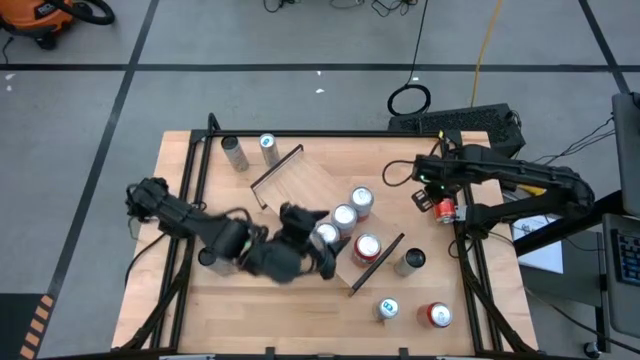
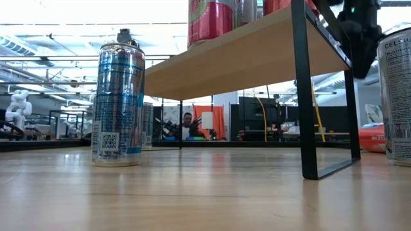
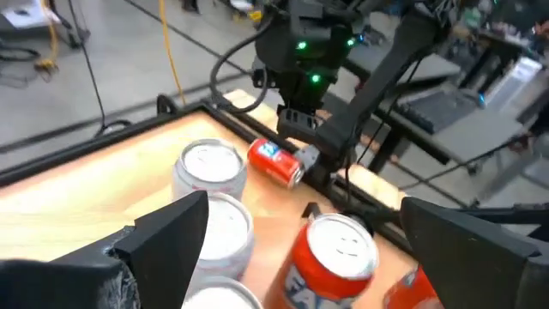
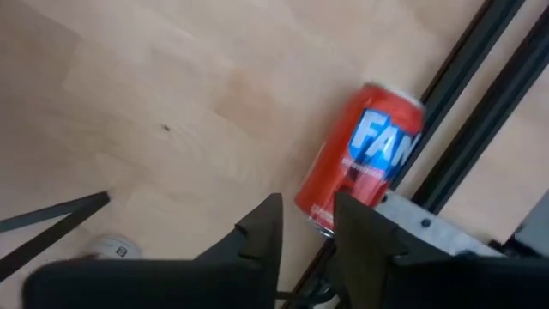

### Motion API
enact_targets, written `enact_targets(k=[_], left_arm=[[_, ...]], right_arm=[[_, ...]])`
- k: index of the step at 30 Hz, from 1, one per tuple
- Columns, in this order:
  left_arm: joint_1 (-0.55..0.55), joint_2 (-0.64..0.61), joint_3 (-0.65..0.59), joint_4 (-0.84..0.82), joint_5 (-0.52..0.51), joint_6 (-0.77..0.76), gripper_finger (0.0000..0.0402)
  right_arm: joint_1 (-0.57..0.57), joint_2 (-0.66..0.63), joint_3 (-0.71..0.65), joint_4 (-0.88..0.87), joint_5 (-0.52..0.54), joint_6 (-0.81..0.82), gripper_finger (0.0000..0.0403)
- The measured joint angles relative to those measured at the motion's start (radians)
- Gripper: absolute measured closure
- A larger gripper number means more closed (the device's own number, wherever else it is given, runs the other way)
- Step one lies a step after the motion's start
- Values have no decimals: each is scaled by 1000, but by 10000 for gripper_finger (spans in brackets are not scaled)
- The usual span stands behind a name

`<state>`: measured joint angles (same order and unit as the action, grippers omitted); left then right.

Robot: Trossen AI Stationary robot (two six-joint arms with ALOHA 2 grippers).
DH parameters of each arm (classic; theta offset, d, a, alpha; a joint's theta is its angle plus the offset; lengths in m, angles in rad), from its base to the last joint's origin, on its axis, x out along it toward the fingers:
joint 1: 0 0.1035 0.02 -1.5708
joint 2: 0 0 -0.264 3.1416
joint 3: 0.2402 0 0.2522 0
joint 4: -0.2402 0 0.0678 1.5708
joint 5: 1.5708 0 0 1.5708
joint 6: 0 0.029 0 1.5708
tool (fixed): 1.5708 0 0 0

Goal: Place canned beverage on shelf
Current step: Put the top red soda can on the shelf aligned with the other red soda can

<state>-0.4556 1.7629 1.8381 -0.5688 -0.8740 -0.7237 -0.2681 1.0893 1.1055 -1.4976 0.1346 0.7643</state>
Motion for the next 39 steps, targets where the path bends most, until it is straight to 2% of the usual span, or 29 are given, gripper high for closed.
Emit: enact_targets(k=[5, 12, 16, 24, 29, 39], left_arm=[[53, -32, 0, -98, 137, 30, 16], [91, -78, 0, -191, 168, 55, 16], [113, -80, 0, -196, 200, 60, 16], [172, -80, 0, -200, 316, 88, 16], [191, -80, 0, -200, 325, 138, 16], [195, -80, 0, -208, 359, 156, 16]], right_arm=[[-57, -22, -87, 43, -58, 3, 275], [-156, -12, -181, 75, -57, 106, 213], [-180, -2, -205, 68, -21, 107, 171], [-274, -2, -263, 184, 28, 64, 89], [-350, -1, -307, 223, 28, 31, 72], [-457, 33, -318, 277, 51, -37, 74]])
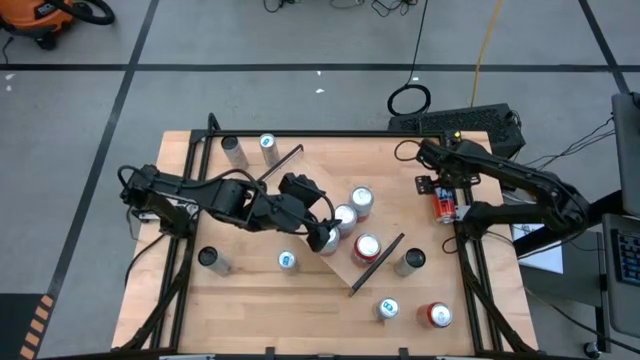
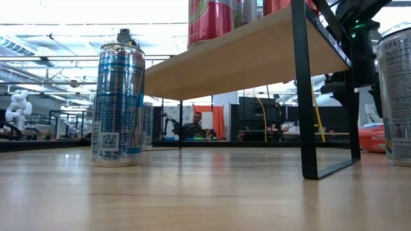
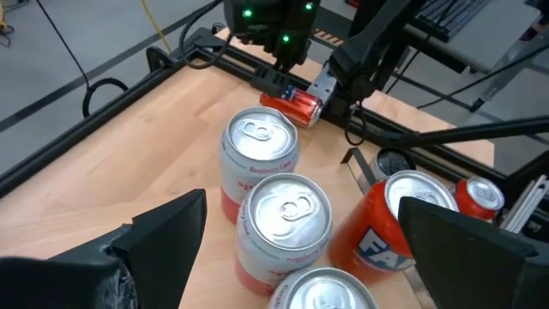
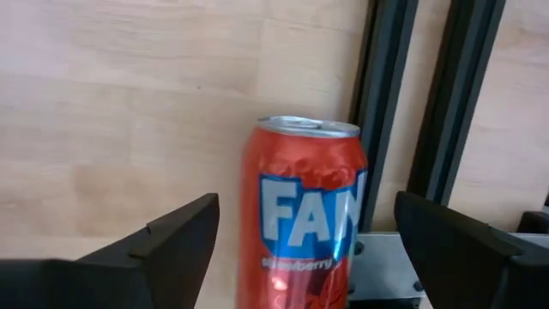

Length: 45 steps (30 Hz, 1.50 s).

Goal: Place canned beverage on shelf
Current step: Put the top red soda can on the shelf aligned with the other red soda can

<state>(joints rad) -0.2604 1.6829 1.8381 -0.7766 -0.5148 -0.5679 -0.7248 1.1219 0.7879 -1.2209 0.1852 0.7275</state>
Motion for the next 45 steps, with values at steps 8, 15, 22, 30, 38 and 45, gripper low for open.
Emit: enact_targets(k=[8, 15, 22, 30, 38, 45], left_arm=[[-2, -8, 0, -51, 15, 6, 16], [-11, -19, 0, -134, 16, -1, 16], [-20, -33, 0, -192, 14, -1, 16], [-20, -34, 0, -212, 14, 2, 16], [-19, -34, 0, -212, 14, -1, 16], [-19, -34, 0, -212, 14, -2, 16]], right_arm=[[-35, 123, 0, 1, -8, -64, 77], [-36, 225, 0, 61, -124, -103, 78], [-33, 246, -1, 128, -183, -98, 78], [-33, 297, -1, 122, -201, -187, 78], [-33, 362, -1, 121, -225, -259, 84], [-33, 321, -1, 121, -243, -276, 134]])
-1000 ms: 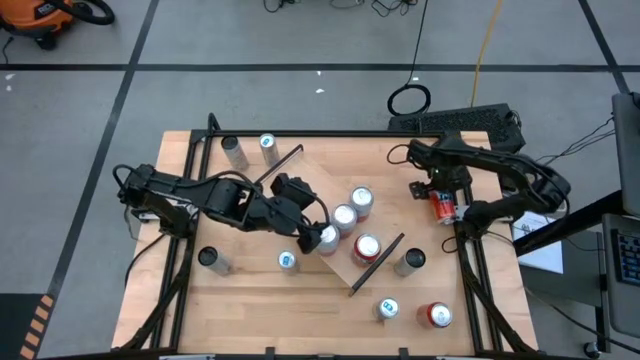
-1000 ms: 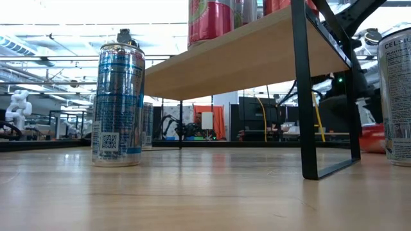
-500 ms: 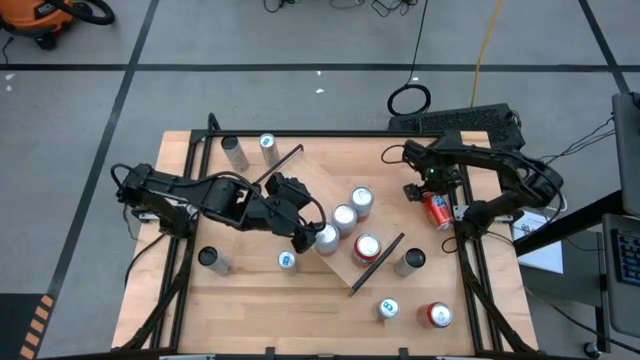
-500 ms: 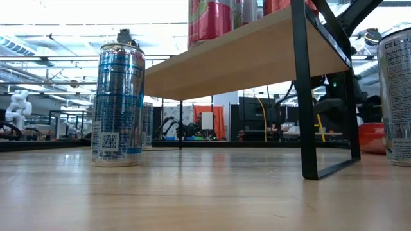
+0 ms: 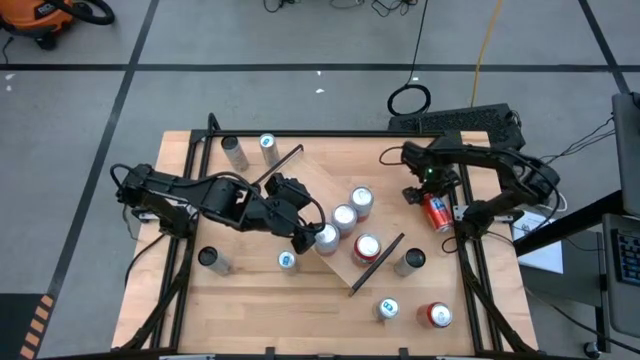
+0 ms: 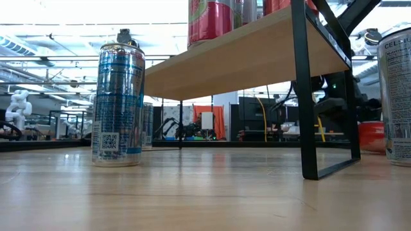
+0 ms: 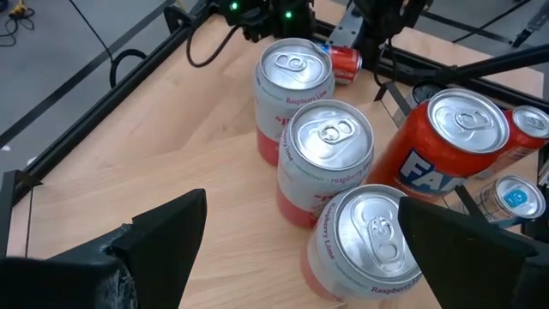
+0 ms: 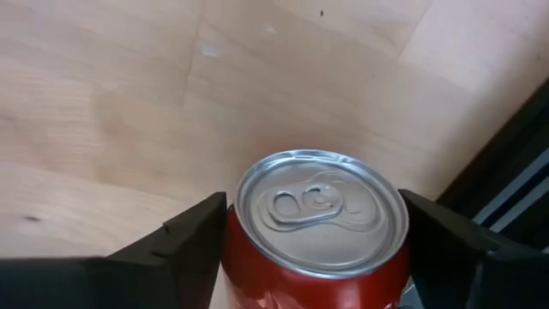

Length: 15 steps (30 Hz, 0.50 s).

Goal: Place canned beverage on shelf
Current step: Put the top red soda can on the shelf aligned with the other red soda can

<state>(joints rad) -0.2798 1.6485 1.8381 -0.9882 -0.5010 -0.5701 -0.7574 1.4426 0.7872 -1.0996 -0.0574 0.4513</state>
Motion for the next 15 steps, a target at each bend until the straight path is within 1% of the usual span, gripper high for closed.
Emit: enact_targets(k=[3, 6, 8, 12, 15], left_arm=[[0, 0, 0, 0, -7, 0, 16], [0, 0, 0, 1, -9, 0, 16], [2, 0, 0, 2, -12, 0, 16], [11, 0, 0, 6, -18, 0, 16], [13, 1, 0, 19, -31, 0, 16]], right_arm=[[0, -51, 0, -2, 0, 7, 142], [0, -126, 0, 1, -26, 26, 138], [0, -182, 0, 12, -60, 53, 134], [0, -308, 3, 63, -167, 133, 135], [0, -399, 4, 80, -198, 194, 137]])
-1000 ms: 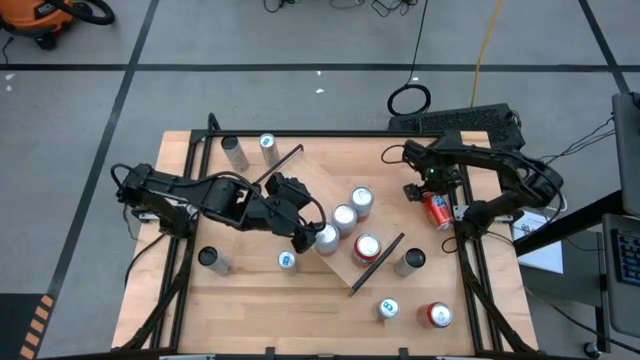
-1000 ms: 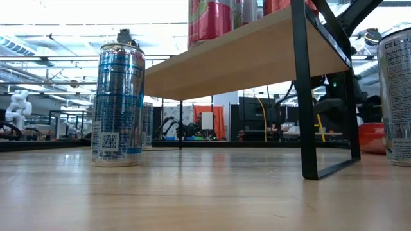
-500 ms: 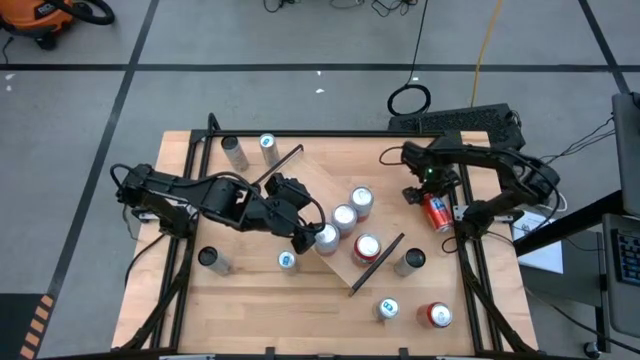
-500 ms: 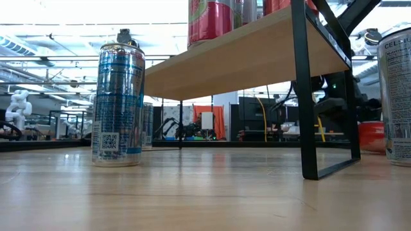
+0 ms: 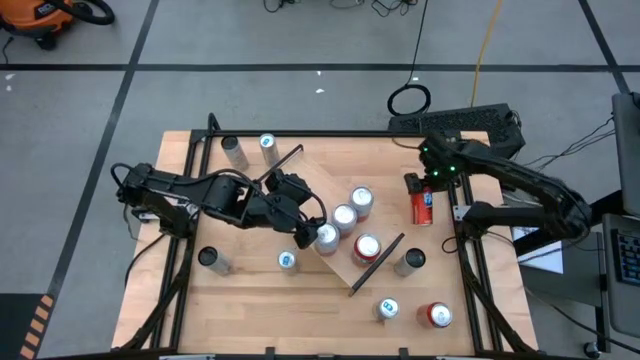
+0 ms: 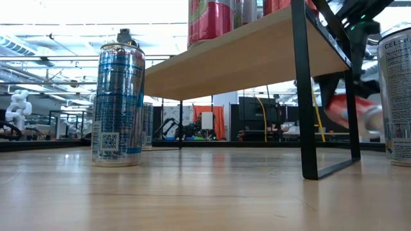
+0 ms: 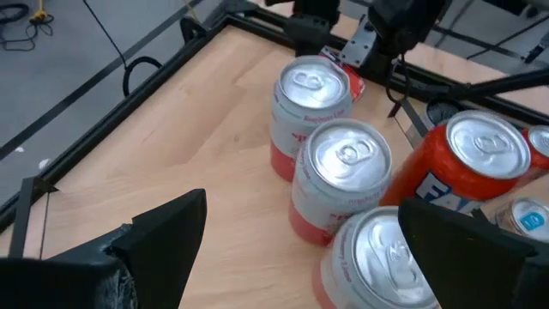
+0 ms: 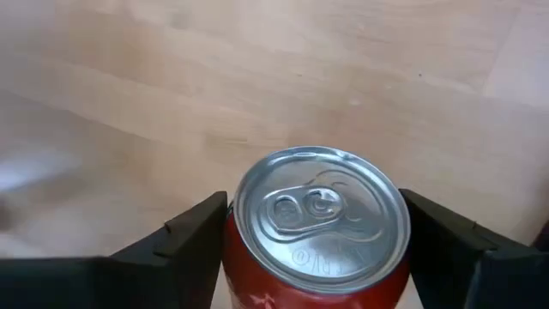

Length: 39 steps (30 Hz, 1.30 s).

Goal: Place canned beverage on shelf
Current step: Put the top red soda can on the shelf aligned with the other red soda can

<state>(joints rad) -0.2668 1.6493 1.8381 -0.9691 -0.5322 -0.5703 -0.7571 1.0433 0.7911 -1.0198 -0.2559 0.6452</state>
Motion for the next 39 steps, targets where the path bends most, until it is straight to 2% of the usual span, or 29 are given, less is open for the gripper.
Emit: enact_targets(k=[6, 14, 19, 27, 33, 39], left_arm=[[-1, 0, 0, 48, -19, 0, 16], [-2, 0, 0, 132, -113, 88, 16], [-2, 0, 0, 253, -127, 246, 16], [13, 19, 0, 638, -133, 554, 3], [44, 68, 0, 830, -86, 633, 2], [74, 109, 0, 898, -76, 633, 2]], right_arm=[[0, -149, 19, -1, -40, 82, 138], [0, -248, 176, 81, -90, 215, 139], [0, -248, 338, 96, -89, 258, 139], [0, -246, 534, 210, -86, 369, 139], [0, -247, 576, 406, -88, 462, 139], [3, -216, 576, 569, -88, 524, 139]])
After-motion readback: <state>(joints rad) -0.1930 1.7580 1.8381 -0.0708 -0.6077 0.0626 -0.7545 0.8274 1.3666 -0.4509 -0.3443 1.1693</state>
